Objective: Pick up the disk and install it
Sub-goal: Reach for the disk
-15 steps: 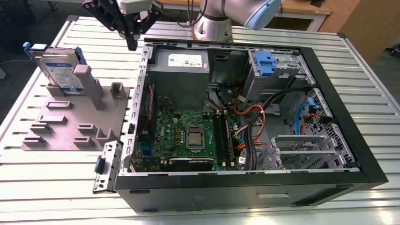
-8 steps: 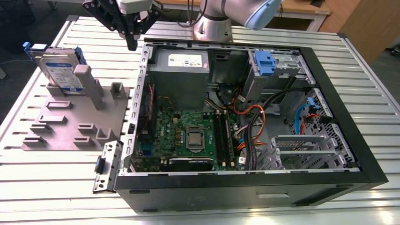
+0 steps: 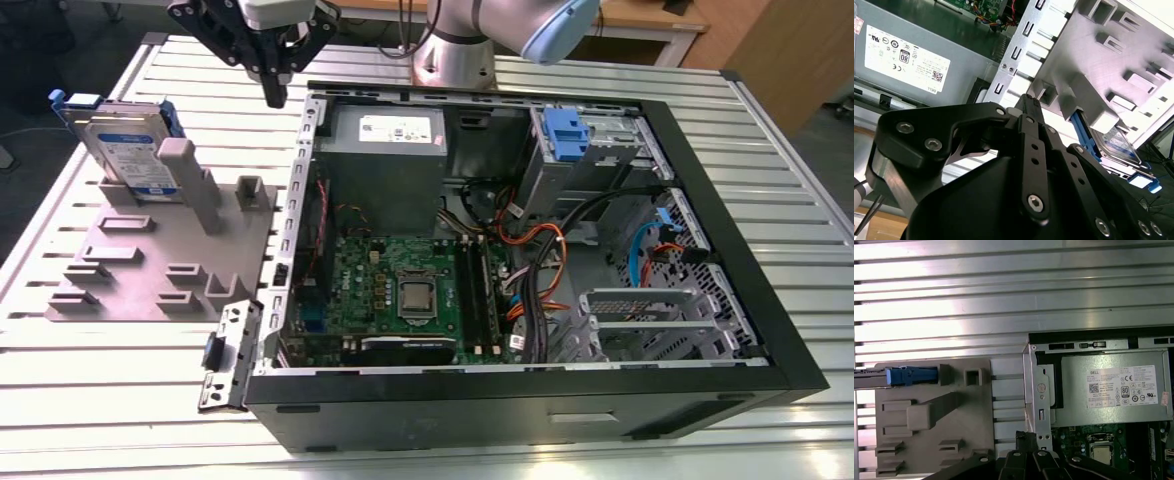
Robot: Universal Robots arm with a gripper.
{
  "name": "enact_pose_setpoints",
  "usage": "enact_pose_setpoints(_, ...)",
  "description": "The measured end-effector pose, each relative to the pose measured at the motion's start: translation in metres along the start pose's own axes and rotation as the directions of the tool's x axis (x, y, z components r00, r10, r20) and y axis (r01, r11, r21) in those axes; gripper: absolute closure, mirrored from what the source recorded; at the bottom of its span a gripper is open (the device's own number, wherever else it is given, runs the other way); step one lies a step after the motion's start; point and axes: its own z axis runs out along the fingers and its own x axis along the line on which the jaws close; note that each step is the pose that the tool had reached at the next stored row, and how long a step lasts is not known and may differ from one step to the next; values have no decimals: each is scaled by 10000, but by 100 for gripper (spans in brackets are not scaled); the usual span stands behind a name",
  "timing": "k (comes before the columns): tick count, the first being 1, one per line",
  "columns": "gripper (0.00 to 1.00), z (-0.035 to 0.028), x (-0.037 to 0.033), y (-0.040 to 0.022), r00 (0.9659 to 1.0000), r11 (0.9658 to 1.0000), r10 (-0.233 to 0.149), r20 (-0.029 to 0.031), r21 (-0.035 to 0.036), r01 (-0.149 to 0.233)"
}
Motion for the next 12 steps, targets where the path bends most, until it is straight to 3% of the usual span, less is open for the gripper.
enact_pose_setpoints(12, 89, 0, 52, -4, 10000, 10000, 0, 0, 0, 0)
